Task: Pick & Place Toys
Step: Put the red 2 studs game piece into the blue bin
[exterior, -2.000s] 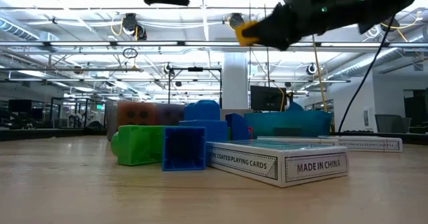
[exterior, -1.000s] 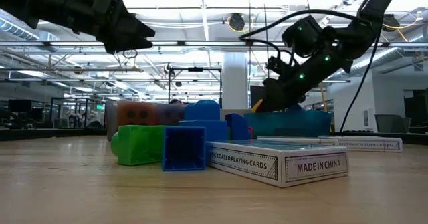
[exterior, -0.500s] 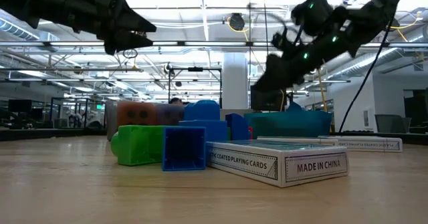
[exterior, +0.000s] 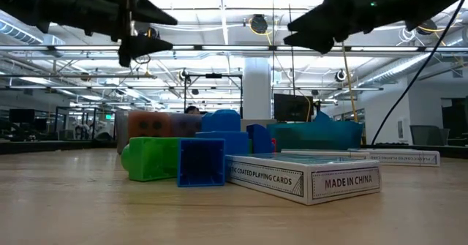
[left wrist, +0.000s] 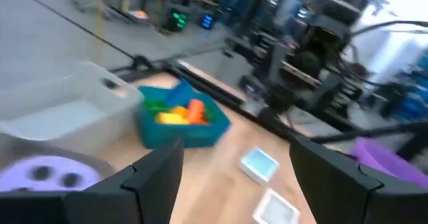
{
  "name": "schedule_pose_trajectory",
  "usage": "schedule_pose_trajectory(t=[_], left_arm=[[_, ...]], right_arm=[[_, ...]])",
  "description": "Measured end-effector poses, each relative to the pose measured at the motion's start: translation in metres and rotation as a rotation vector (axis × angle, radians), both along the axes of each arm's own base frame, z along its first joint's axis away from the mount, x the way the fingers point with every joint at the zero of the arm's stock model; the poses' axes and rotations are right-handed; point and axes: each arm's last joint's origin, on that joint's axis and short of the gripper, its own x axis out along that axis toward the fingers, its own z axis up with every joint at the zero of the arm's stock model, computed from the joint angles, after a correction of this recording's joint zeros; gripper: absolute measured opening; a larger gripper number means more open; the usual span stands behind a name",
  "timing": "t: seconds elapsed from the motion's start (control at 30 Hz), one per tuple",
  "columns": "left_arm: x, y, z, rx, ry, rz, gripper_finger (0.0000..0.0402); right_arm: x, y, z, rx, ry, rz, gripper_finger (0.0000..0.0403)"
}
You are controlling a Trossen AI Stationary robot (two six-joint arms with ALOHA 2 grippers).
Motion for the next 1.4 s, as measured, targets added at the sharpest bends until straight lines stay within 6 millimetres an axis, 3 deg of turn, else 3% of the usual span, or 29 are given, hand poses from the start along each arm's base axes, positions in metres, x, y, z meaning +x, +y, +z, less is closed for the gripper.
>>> schedule_pose_trajectory(t=[0.2, 0.4, 0.57, 0.8, 0.93, 1.07, 1.4], left_arm=[[0.033, -0.016, 0.005, 0.008, 0.048, -0.167, 0.0279], [0.087, -0.039, 0.006, 0.159, 0.309, -0.299, 0.0257], [0.122, -0.055, -0.022, 0.274, 0.592, -0.395, 0.0236], [0.165, -0.062, -0.039, 0.290, 0.739, -0.373, 0.0249], [0.176, -0.066, -0.043, 0.253, 0.827, -0.377, 0.0276], [0.174, -0.065, -0.061, 0.238, 0.951, -0.385, 0.0293], [0.180, -0.065, -0.086, 0.248, 1.003, -0.419, 0.0296]], right_arm=[[-0.007, 0.008, -0.013, 0.038, 0.035, 0.028, 0.0255], [-0.012, 0.009, -0.025, 0.060, 0.066, 0.024, 0.0253], [-0.012, 0.009, -0.025, 0.058, 0.065, 0.024, 0.0253], [-0.013, 0.009, -0.025, 0.058, 0.066, 0.027, 0.0254], [-0.013, 0.009, -0.026, 0.061, 0.067, 0.027, 0.0254], [-0.013, 0.009, -0.026, 0.061, 0.067, 0.027, 0.0254], [-0.013, 0.009, -0.026, 0.062, 0.072, 0.027, 0.0254]])
